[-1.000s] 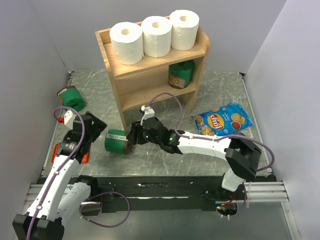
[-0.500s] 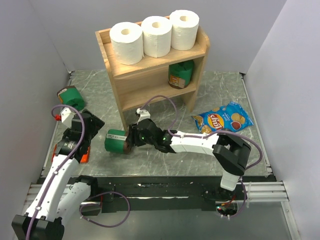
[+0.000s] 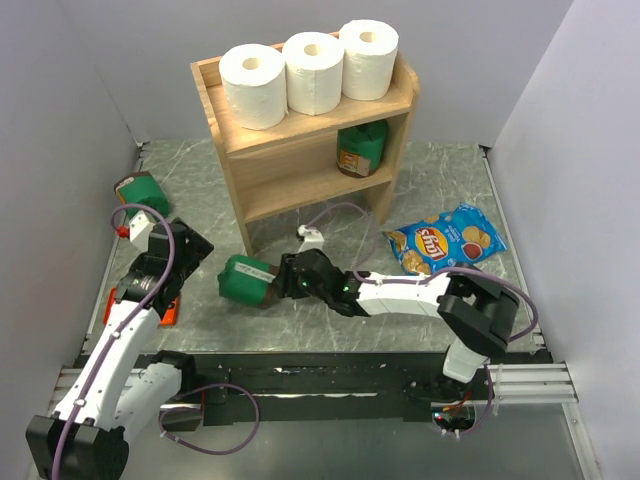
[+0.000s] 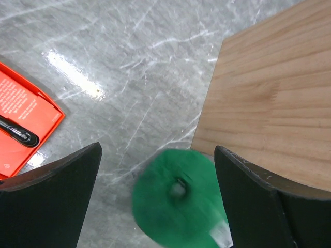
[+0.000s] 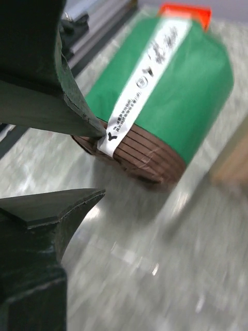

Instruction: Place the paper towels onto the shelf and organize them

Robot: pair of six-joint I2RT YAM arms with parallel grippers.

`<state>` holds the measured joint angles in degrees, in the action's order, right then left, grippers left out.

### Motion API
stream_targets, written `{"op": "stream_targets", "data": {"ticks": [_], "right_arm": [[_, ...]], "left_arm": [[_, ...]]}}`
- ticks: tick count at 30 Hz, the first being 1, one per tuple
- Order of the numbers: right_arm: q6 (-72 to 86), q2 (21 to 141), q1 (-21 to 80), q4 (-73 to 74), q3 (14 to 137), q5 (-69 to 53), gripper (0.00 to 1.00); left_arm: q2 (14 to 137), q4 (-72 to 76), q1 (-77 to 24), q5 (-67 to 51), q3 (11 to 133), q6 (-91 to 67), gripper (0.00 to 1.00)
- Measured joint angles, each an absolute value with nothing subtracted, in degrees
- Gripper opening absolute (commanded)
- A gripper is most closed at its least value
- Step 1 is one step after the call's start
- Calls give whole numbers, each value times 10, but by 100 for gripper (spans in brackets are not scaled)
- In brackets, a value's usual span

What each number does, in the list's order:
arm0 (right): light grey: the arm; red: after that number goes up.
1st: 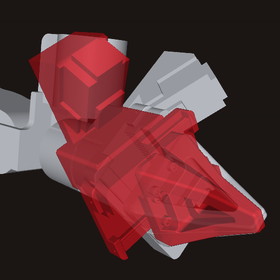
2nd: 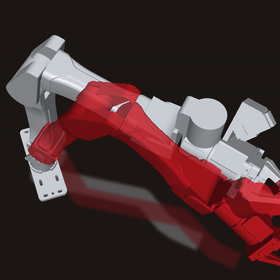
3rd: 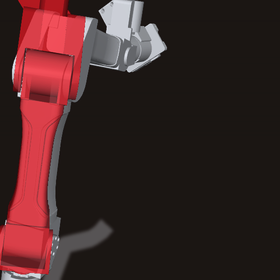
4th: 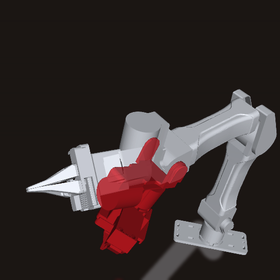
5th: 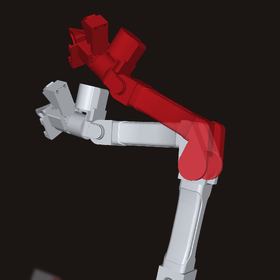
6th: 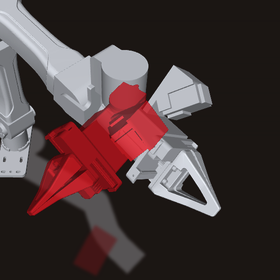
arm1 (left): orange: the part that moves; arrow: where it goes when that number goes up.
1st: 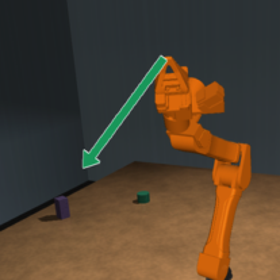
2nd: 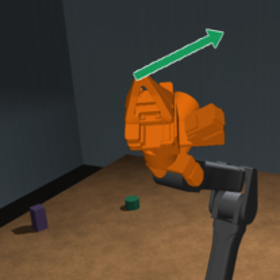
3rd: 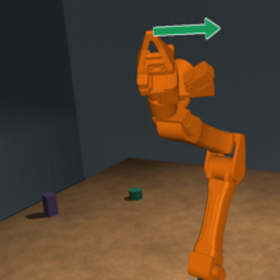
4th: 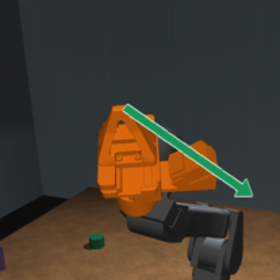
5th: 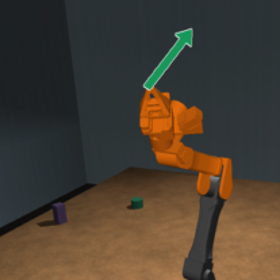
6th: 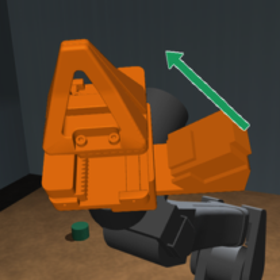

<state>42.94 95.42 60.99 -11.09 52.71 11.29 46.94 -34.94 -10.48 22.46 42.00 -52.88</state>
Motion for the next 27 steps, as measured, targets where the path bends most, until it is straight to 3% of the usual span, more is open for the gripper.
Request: {"op": "stream_targets", "data": {"ticks": [12, 20, 27], "right_arm": [[411, 813, 596, 45, 422, 214, 56], [357, 757, 596, 93, 506, 214, 71], [370, 813, 589, 116, 587, 200, 72]], "left_arm": [[479, -345, -105, 202, 432, -472, 96], [479, -336, -105, 203, 460, -397, 96], [434, -332, -105, 204, 455, -376, 96]]}}
